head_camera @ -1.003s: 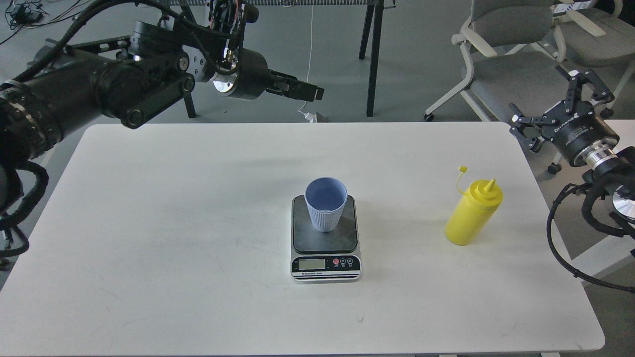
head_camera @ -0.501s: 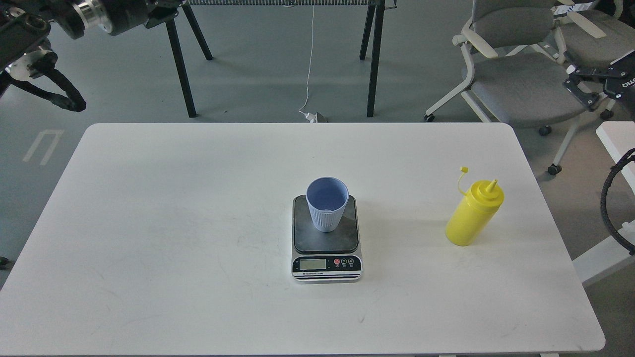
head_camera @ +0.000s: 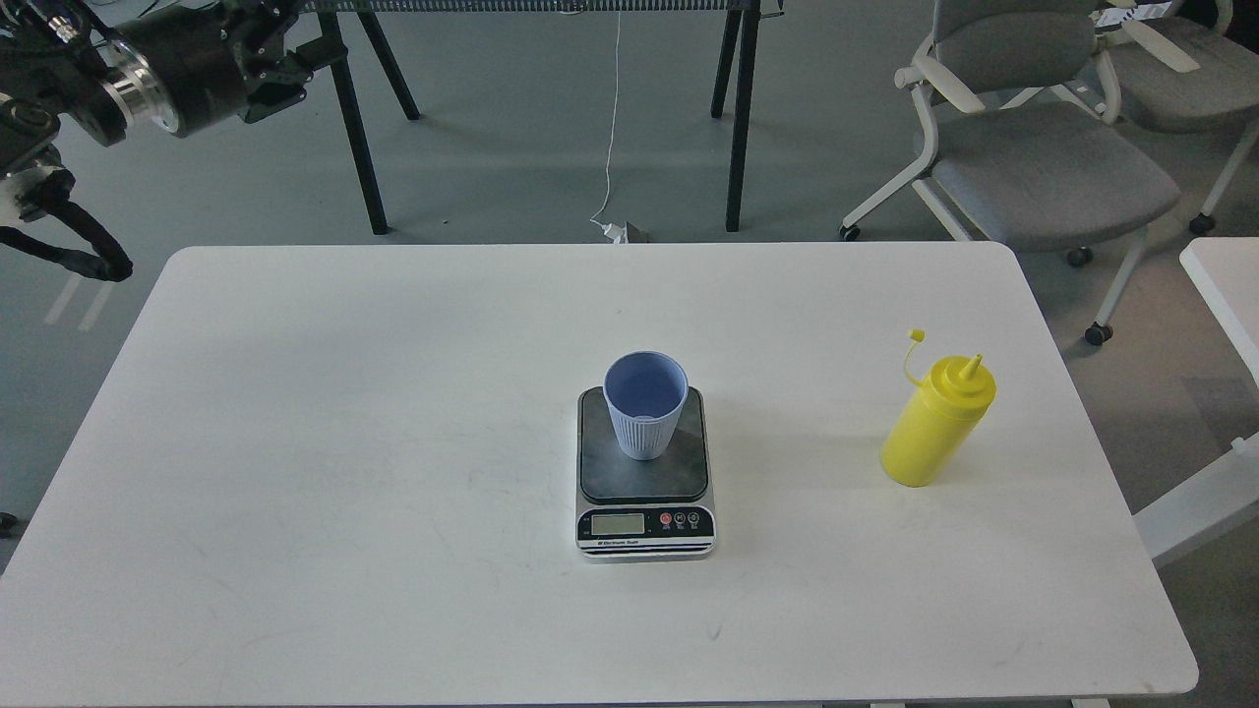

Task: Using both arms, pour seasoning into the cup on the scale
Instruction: 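Release the cup and withdraw the left gripper away from the table, then bring the right gripper to the yellow bottle and grasp it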

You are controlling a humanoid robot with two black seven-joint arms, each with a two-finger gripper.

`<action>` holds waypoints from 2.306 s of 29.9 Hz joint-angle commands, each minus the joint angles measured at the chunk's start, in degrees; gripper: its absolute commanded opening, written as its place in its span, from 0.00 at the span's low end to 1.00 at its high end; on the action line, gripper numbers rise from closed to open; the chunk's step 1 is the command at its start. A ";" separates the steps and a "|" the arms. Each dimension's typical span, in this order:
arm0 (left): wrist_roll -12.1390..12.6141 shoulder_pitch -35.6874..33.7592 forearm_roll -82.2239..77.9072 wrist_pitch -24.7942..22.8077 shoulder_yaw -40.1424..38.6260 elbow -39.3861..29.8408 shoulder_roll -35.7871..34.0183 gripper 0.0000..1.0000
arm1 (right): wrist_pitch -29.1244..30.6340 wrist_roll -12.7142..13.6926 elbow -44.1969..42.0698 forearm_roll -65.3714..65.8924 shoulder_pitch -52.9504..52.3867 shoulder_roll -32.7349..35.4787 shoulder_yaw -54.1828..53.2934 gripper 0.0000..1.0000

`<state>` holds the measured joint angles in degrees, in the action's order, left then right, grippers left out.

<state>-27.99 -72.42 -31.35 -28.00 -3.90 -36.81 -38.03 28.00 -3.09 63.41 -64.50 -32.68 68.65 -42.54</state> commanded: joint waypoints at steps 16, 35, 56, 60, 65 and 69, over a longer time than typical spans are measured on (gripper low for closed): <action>-0.01 3.42 -0.29 0.00 -0.23 -0.01 0.42 0.91 | 0.00 0.28 1.45 -6.69 23.97 -8.88 0.44 1.00; -0.01 5.01 -0.38 0.00 -0.23 -0.01 1.03 0.92 | 0.00 0.11 8.22 5.52 33.30 -15.12 0.79 1.00; -0.01 5.89 -0.38 0.00 -0.23 -0.01 0.94 0.92 | 0.00 -0.33 8.22 16.60 32.68 -25.84 -0.18 1.00; -0.01 6.41 -0.38 0.00 -0.32 -0.01 0.86 0.92 | 0.00 -0.33 7.87 17.57 31.45 -27.42 -0.53 1.00; -0.01 6.85 -0.38 0.00 -0.32 -0.01 0.68 0.93 | 0.00 -0.33 7.70 17.83 29.96 -28.48 -0.53 1.00; -0.01 7.03 -0.29 0.00 -0.32 -0.10 0.42 0.93 | 0.00 -0.33 7.61 18.45 28.90 -29.01 -0.53 1.00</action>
<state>-28.00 -65.48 -31.67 -28.00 -4.21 -36.83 -37.41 28.00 -3.44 71.10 -46.36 -3.09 39.99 -43.07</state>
